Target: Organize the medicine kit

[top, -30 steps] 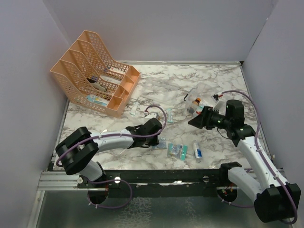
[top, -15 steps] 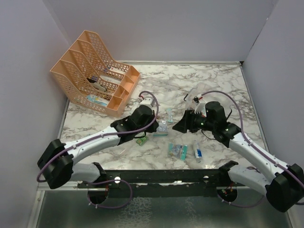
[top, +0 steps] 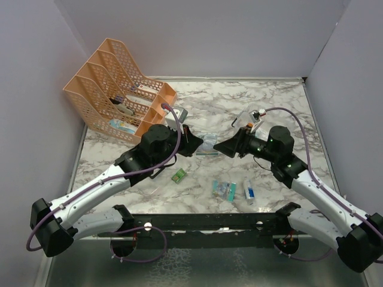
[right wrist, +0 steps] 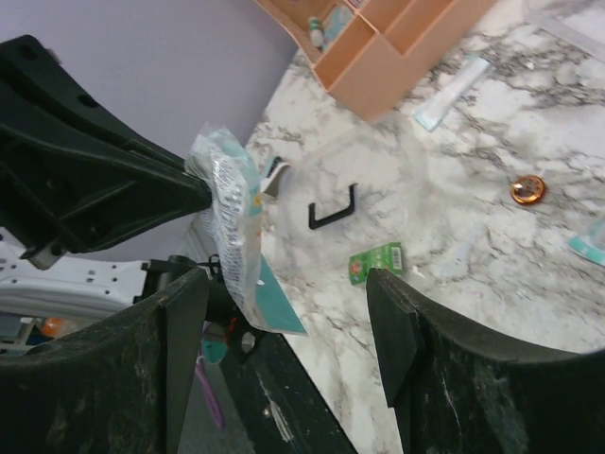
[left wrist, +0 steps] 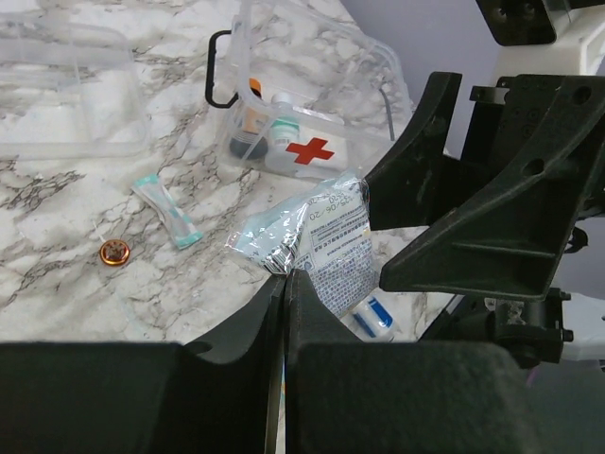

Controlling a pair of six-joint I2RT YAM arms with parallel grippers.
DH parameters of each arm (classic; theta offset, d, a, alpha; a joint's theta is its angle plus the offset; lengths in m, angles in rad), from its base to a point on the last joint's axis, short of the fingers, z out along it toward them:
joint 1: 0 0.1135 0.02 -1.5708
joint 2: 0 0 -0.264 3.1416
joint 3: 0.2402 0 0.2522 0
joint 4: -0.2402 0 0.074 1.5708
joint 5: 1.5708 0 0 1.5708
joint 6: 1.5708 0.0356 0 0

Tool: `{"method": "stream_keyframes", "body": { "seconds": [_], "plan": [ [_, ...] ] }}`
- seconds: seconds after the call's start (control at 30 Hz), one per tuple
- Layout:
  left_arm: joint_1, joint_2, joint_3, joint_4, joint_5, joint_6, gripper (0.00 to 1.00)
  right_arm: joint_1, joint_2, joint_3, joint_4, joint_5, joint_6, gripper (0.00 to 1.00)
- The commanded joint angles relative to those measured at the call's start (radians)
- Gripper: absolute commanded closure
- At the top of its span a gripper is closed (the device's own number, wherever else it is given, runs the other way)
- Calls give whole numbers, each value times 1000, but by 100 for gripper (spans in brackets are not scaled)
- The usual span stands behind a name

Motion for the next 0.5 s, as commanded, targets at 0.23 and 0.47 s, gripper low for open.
{"method": "stream_keyframes", "body": {
  "seconds": [0.23,0.47],
  "plan": [
    [5,-46,5,65,114,49,97,7,43,28,190,-135,114,44],
    [4,-38,2,71,136,60,97,7,47,19,221,-143,133,58]
  ]
}}
